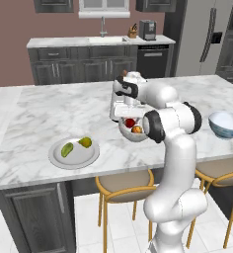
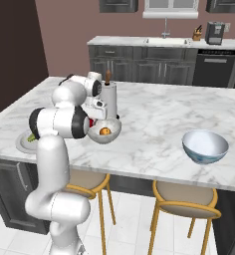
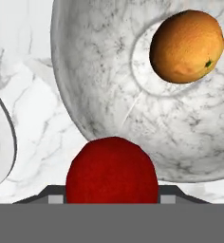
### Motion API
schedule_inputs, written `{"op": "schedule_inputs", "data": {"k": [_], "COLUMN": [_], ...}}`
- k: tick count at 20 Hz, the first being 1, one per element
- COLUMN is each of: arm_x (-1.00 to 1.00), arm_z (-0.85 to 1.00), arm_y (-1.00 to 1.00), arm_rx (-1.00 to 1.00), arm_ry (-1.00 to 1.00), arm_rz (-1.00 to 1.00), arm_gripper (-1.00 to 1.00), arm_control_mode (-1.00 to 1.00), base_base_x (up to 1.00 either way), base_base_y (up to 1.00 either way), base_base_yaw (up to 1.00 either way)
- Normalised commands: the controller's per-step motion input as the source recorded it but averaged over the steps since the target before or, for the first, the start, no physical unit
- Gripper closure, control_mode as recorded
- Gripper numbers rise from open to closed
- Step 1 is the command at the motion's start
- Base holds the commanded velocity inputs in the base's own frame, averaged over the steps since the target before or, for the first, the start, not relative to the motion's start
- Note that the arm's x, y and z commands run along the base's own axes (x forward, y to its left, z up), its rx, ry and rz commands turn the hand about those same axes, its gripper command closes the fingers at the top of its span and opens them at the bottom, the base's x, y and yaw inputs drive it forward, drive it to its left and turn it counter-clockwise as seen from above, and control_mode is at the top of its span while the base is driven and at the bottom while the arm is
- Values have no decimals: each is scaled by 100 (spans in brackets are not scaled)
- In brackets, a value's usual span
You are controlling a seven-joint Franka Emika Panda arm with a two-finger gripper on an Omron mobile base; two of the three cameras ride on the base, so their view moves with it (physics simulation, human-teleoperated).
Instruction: Take the fruits from the plate on the dining counter and place two fruits in each bowl.
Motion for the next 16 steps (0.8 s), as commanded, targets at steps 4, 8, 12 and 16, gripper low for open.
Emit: {"op": "schedule_inputs", "data": {"k": [4, 8, 12, 16], "arm_x": [80, 34, 2, -66], "arm_z": [0, -21, -30, -13], "arm_y": [-81, -48, -5, 4], "arm_rx": [-1, -4, -1, 0], "arm_ry": [21, 20, 11, 1], "arm_rz": [-9, -3, 1, 9], "arm_gripper": [100, 100, 100, 100], "arm_control_mode": [-100, -100, -100, -100], "base_base_x": [0, 0, 0, 0], "base_base_y": [0, 0, 0, 0], "base_base_yaw": [0, 0, 0, 0]}}
